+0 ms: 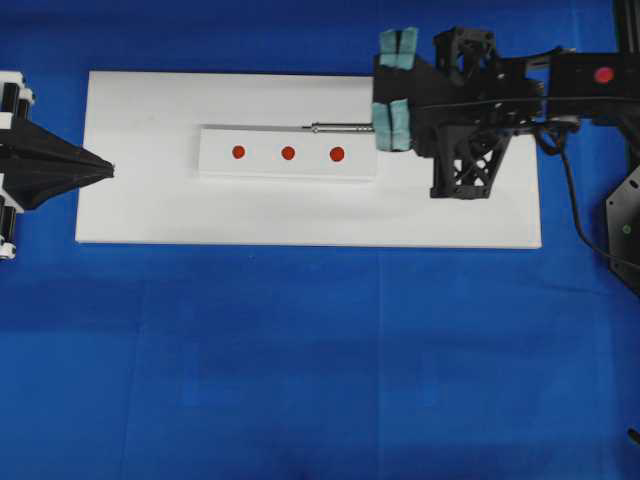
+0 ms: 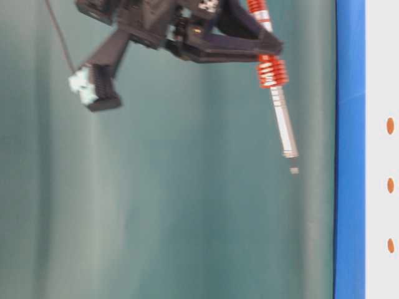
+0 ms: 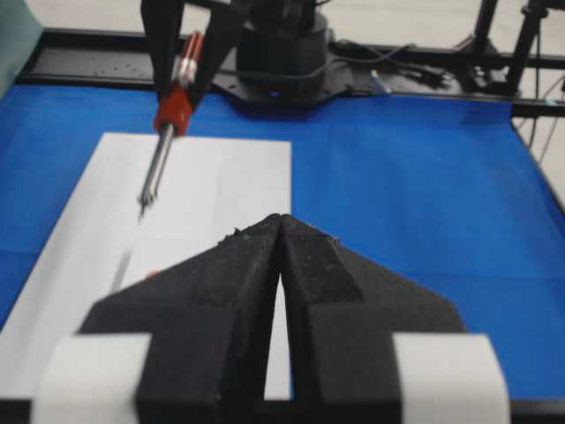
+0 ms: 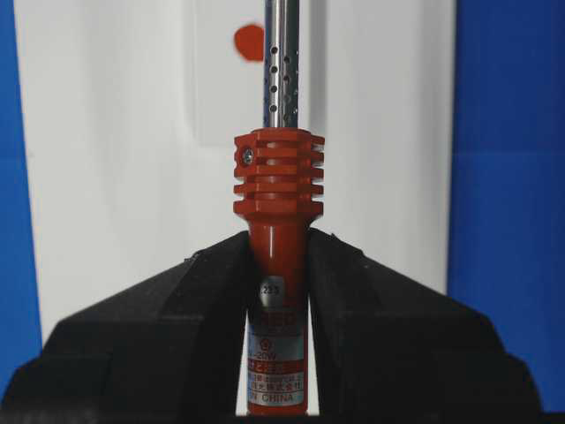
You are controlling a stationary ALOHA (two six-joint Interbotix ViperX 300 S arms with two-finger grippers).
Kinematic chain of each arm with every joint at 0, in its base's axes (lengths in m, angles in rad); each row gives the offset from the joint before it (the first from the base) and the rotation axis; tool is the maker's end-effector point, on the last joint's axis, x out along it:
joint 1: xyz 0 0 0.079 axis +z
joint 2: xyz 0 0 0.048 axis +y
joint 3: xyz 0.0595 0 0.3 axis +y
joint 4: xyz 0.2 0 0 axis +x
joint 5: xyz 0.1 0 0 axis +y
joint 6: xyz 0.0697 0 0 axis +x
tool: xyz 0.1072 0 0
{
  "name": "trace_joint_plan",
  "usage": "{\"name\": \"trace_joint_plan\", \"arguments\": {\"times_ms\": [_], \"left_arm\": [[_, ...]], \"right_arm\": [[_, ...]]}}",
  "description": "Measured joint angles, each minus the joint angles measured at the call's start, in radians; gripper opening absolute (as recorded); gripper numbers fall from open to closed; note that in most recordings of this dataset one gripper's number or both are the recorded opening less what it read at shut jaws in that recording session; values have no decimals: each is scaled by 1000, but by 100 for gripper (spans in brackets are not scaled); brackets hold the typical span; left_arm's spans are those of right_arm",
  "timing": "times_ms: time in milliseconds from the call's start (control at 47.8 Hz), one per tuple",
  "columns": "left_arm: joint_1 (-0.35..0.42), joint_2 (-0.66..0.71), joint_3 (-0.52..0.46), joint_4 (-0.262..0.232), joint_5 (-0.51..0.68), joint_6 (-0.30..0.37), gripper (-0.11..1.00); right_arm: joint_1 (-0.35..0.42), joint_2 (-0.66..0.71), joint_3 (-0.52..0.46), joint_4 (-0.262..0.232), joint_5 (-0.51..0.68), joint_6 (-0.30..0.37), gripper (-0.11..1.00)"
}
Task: Touch the tip of the soldering iron to the mark.
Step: 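Lower the iron tip onto the middle red dot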
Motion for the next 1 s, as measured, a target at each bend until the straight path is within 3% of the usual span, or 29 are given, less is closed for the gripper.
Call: {"name": "trace_joint_plan", "arguments": {"times_ms": [1004], "left_arm": [[2,2,6,0,0,0,0]], "right_arm": [[-26,222,20,0,-147,3,6]]}}
